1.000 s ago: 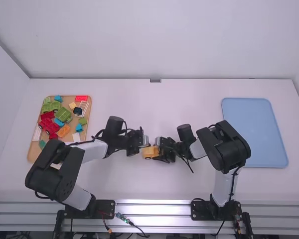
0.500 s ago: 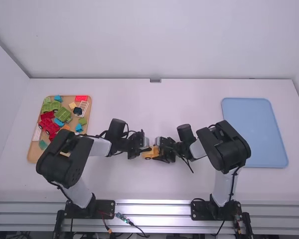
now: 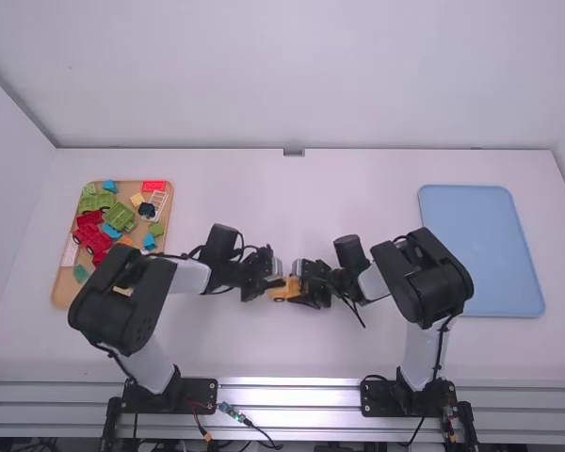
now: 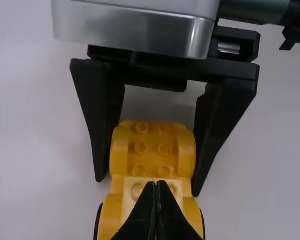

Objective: Assemble lego blocks to make yellow taxi

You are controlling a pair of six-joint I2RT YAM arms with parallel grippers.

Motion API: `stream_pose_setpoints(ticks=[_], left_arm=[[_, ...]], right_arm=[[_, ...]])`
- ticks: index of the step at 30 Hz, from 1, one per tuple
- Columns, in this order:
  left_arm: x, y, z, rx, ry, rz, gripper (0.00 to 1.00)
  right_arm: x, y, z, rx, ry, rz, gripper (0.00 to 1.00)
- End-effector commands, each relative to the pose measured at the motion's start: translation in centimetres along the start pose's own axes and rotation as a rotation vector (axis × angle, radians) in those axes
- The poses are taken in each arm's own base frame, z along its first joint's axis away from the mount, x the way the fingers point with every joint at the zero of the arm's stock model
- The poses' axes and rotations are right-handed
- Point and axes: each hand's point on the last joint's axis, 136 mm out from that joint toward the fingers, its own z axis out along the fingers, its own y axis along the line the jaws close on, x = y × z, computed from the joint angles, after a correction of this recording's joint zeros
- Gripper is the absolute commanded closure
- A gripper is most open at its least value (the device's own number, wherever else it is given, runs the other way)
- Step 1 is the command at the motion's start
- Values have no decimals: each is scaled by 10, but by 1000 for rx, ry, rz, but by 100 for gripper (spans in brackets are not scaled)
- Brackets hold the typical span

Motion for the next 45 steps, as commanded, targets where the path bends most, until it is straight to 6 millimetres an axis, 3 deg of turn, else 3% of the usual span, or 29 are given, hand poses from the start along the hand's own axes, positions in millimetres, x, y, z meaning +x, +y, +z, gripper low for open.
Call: stream_pose_setpoints(ticks=[1, 6, 9, 13, 14, 15, 16, 17, 18, 19, 20, 23, 28, 34, 41, 45], left_arm=[[66, -7, 7, -59, 223, -150, 98], [37, -2, 6, -26, 96, -48, 98], [-16, 12, -18, -61, -33, 25, 98], [-68, 25, -50, -151, -95, 71, 96], [-77, 28, -59, -186, -94, 68, 70], [-78, 29, -60, -191, -94, 69, 64], [-86, 31, -68, -230, -83, 67, 17], [-90, 32, -74, -258, -76, 68, 1], [-93, 34, -82, -310, -51, 62, 1], [-93, 35, -83, -316, -48, 60, 1], [-93, 39, -89, -364, -26, 36, 1], [-88, 57, -109, -507, 1, -90, 1], [-75, 71, -128, -608, 17, -212, 1], [-50, 79, -154, -654, 55, -401, 1], [-38, 92, -196, -745, 47, -627, 1], [-16, 116, -248, -984, 110, -800, 1]], right_arm=[[18, 3, 1, 17, 62, 23, 55], [18, 4, 1, 16, 63, 24, 55], [18, 3, 1, 16, 62, 24, 55], [18, 3, 0, 19, 66, 24, 50], [18, 3, 1, 18, 65, 24, 48], [18, 3, 1, 18, 66, 25, 48], [19, 3, 0, 19, 66, 25, 44], [19, 3, 0, 19, 66, 25, 36], [19, 4, 0, 17, 66, 26, 25], [19, 4, 0, 17, 67, 27, 24], [19, 4, 0, 18, 69, 27, 13], [28, 0, -1, 47, 115, 37, 1], [44, -11, -8, 124, 227, 78, 1], [56, -19, -37, 236, 426, 155, 1], [61, -13, -77, 301, 619, 208, 1], [63, -25, -105, 434, 705, 262, 1]])
